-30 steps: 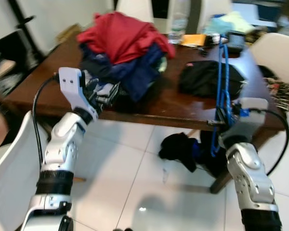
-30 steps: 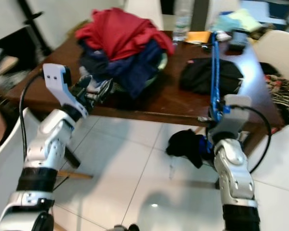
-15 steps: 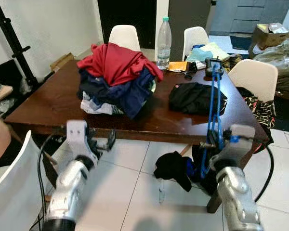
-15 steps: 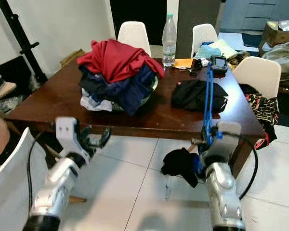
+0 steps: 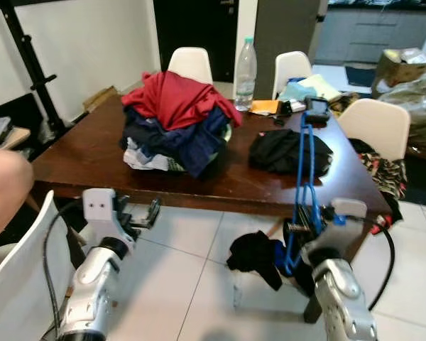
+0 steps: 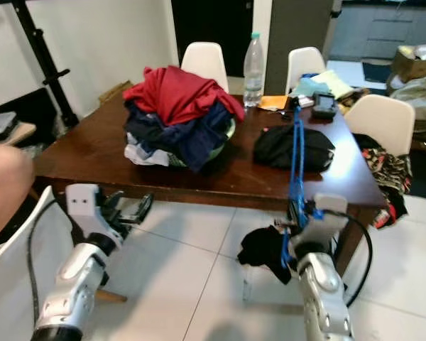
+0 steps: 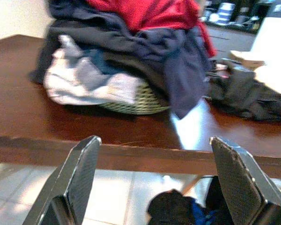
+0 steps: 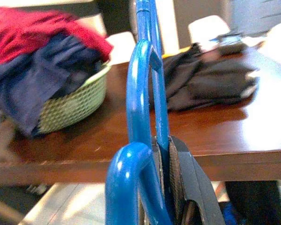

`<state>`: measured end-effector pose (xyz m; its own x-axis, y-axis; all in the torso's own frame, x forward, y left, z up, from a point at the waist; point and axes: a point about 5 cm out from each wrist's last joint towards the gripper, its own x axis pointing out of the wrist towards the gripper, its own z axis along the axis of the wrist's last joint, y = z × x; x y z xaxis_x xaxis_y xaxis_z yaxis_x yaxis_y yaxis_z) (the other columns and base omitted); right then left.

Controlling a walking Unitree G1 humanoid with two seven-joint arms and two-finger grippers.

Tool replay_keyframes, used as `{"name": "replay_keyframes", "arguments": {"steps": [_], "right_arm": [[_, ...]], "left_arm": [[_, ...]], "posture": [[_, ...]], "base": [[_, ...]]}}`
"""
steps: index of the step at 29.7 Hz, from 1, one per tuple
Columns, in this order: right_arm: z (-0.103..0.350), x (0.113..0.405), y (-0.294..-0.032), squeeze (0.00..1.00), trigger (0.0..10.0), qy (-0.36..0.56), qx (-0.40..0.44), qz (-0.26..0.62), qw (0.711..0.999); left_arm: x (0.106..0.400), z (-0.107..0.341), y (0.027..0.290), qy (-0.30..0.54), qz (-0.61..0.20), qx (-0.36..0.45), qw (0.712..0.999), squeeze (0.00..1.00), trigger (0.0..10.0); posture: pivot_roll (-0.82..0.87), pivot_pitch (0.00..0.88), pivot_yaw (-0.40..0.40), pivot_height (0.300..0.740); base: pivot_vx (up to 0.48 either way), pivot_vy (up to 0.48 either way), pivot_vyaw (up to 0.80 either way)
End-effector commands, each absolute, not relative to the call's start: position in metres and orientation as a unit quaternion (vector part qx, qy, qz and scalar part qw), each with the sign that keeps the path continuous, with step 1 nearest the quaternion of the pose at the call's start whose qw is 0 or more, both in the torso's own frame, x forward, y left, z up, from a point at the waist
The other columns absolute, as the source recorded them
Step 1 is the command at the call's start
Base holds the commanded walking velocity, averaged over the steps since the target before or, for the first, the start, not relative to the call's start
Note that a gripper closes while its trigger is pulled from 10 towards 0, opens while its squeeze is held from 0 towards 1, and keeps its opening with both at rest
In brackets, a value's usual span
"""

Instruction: Hang hanger

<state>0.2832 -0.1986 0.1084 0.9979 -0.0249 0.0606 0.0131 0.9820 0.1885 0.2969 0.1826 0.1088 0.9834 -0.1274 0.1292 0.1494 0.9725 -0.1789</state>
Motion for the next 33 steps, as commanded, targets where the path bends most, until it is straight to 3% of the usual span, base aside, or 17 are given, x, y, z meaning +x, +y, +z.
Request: {"name": "replay_keyframes", "arguments": {"steps": [1, 8, 20, 25, 26, 27, 28, 33], "right_arm": [[0.107, 0.283, -0.202, 0.0, 10.0, -0.038, 0.107, -0.018, 0.993], [0.107, 0.284, -0.203, 0.0, 10.0, -0.042, 0.106, -0.017, 0.993], [0.11, 0.283, -0.201, 0.0, 10.0, -0.05, 0.098, -0.003, 0.994], [0.124, 0.282, -0.206, 0.0, 10.0, -0.084, 0.149, 0.013, 0.985], [0.145, 0.285, -0.211, 0.0, 10.0, -0.123, 0.181, 0.026, 0.975], [0.145, 0.285, -0.211, 0.0, 10.0, -0.123, 0.181, 0.026, 0.975], [0.178, 0.289, -0.214, 0.0, 10.0, -0.177, 0.189, 0.058, 0.964], [0.187, 0.292, -0.206, 0.0, 10.0, -0.184, 0.164, 0.082, 0.966]], "left_arm": [[0.296, 0.109, 0.184, -0.062, -0.07, -0.093, 0.991, 0.0, 10.0], [0.296, 0.11, 0.182, -0.066, -0.069, -0.091, 0.991, 0.0, 10.0], [0.298, 0.114, 0.175, -0.076, -0.078, -0.088, 0.99, 0.0, 10.0], [0.304, 0.139, 0.174, -0.118, -0.092, -0.074, 0.986, 0.0, 10.0], [0.308, 0.163, 0.175, -0.155, -0.097, -0.066, 0.981, 0.0, 10.0], [0.308, 0.163, 0.175, -0.155, -0.097, -0.066, 0.981, 0.0, 10.0], [0.311, 0.202, 0.18, -0.212, -0.097, -0.06, 0.971, 0.0, 10.0], [0.313, 0.216, 0.18, -0.23, -0.1, -0.06, 0.966, 0.0, 10.0]], "posture": [[0.12, 0.0, 0.0, 0.74], [0.11, 0.0, 0.0, 0.74], [0.1, 0.0, 0.001, 0.74], [0.11, 0.011, 0.007, 0.74], [0.11, 0.011, 0.007, 0.74], [0.11, 0.011, 0.007, 0.74], [0.11, 0.011, 0.006, 0.74], [0.11, 0.013, 0.005, 0.74]], "base": [[0.0, 0.0, 0.0], [0.0, 0.0, 0.0], [0.261, 0.0, 0.0], [0.293, 0.0, 0.0], [0.311, 0.0, 0.0], [0.311, 0.0, 0.0], [0.319, 0.0, 0.0], [0.319, 0.0, 0.0]]}}
